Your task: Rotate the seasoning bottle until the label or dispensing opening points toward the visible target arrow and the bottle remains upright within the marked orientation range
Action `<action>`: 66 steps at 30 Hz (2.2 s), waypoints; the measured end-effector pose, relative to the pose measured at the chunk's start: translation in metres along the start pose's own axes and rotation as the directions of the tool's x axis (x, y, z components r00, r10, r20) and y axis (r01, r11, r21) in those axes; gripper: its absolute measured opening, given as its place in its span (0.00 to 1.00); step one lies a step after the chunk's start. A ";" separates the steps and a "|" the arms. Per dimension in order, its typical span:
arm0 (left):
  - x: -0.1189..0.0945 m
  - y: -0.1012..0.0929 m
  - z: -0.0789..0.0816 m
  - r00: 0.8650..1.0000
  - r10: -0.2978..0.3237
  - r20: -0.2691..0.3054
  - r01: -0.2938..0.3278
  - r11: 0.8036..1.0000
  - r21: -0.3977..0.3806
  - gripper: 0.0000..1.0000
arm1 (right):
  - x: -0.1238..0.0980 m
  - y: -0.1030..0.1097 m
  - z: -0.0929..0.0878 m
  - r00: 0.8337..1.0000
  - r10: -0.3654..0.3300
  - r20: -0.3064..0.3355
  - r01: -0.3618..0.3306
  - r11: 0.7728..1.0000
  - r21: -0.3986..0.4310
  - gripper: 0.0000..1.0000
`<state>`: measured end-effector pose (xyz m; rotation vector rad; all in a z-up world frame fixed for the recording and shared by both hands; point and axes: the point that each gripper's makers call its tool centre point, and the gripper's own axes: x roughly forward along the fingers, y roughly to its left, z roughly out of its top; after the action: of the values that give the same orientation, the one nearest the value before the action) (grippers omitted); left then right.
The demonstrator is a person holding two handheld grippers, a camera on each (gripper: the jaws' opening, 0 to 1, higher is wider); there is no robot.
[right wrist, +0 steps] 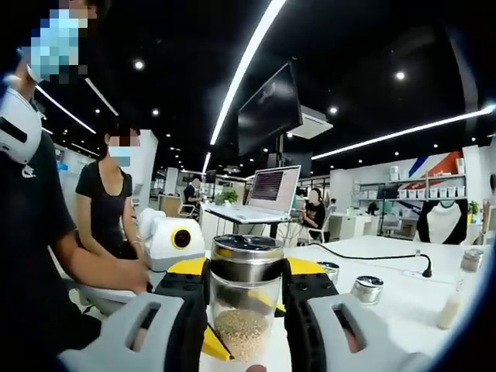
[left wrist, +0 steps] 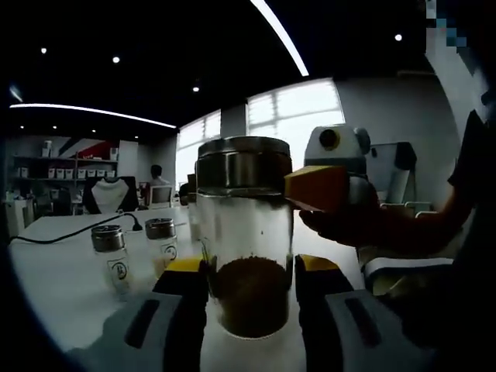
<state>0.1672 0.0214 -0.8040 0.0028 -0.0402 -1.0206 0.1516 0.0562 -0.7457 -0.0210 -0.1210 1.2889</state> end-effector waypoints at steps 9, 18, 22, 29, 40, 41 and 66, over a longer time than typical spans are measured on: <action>-0.002 0.015 -0.006 0.980 0.181 -0.081 -0.169 0.977 0.132 0.44 | 0.002 0.000 -0.005 0.994 -0.102 -0.024 0.101 0.994 -0.052 0.36; -0.004 0.016 -0.002 0.963 0.253 -0.093 -0.229 0.949 0.216 0.45 | 0.005 -0.012 -0.008 0.948 -0.319 -0.017 0.319 0.945 0.069 0.38; -0.006 0.012 0.000 0.974 0.214 -0.076 -0.192 0.955 0.225 0.46 | 0.006 -0.007 -0.008 0.956 -0.291 -0.037 0.292 0.956 0.030 0.37; -0.012 -0.007 0.026 0.997 0.029 0.065 -0.038 0.989 0.143 0.45 | 0.002 0.011 0.012 0.996 -0.091 -0.001 0.091 0.996 0.013 0.37; -0.005 -0.010 0.017 0.995 0.097 0.011 -0.098 0.988 0.119 0.44 | -0.001 0.015 0.010 0.997 -0.078 0.030 0.075 0.994 0.078 0.39; -0.004 -0.006 0.015 0.993 0.122 0.001 -0.121 0.984 0.133 0.44 | 0.001 0.014 0.007 0.993 -0.112 0.029 0.110 0.992 0.062 0.40; -0.004 -0.024 0.023 1.000 0.017 0.021 -0.016 1.000 -0.026 0.43 | 0.000 0.020 0.014 0.999 -0.014 0.040 0.012 0.999 0.038 0.40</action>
<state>0.1435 0.0126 -0.7815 -0.0315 -0.0463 -1.0048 0.1307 0.0614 -0.7339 0.0380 -0.1313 1.2785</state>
